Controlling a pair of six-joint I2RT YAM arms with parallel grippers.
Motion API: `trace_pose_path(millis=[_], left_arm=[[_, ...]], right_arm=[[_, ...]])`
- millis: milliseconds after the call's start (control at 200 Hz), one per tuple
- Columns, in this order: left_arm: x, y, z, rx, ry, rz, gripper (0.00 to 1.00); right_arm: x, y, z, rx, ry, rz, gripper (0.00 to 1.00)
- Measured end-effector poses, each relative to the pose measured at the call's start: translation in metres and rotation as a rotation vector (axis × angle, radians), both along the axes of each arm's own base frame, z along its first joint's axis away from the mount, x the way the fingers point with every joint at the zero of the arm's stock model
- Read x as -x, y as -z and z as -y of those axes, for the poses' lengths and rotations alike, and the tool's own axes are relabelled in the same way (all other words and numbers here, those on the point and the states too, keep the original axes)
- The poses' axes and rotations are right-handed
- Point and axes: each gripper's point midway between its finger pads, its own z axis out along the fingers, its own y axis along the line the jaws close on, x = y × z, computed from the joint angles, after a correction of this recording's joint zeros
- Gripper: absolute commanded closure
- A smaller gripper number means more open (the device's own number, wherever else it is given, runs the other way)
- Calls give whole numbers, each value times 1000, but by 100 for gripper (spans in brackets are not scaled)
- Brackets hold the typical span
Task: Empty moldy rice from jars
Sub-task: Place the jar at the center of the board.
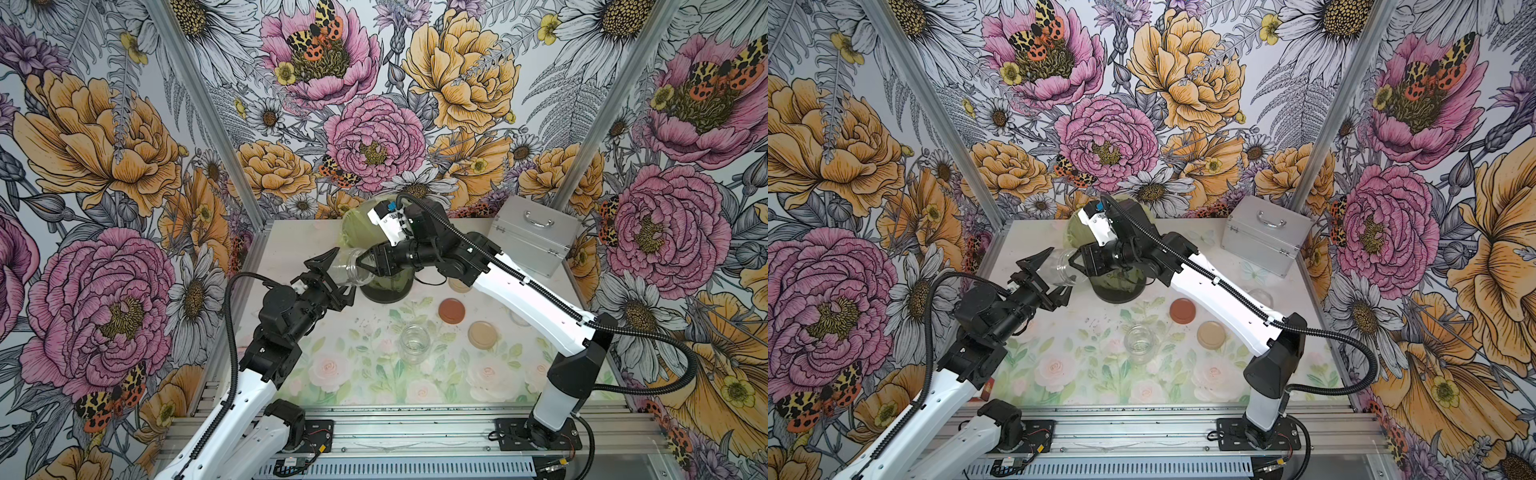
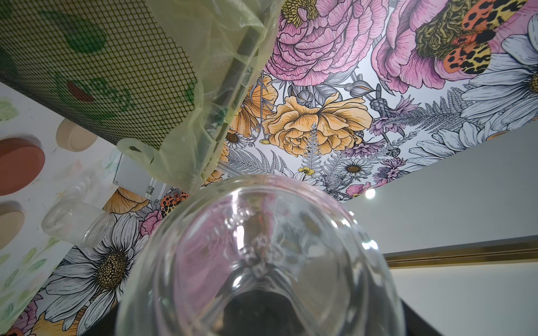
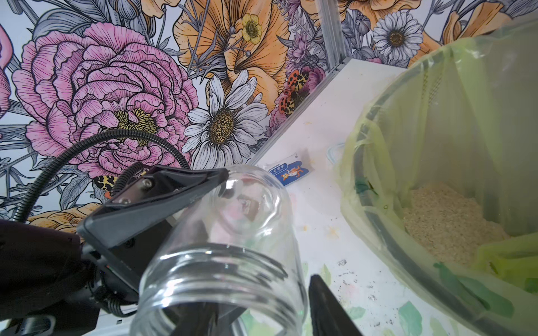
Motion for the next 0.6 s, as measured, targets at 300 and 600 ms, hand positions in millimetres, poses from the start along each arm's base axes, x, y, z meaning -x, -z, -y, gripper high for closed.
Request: trace_pose_path(millis=[300,600], left_arm=[[-8,-10,4,9,5,22,100],[-6,-15,7,13,24,41,61]], right_arm=[[-16,14,-8,22,20,-14,81],[-22,16,-4,39,50,-8,100]])
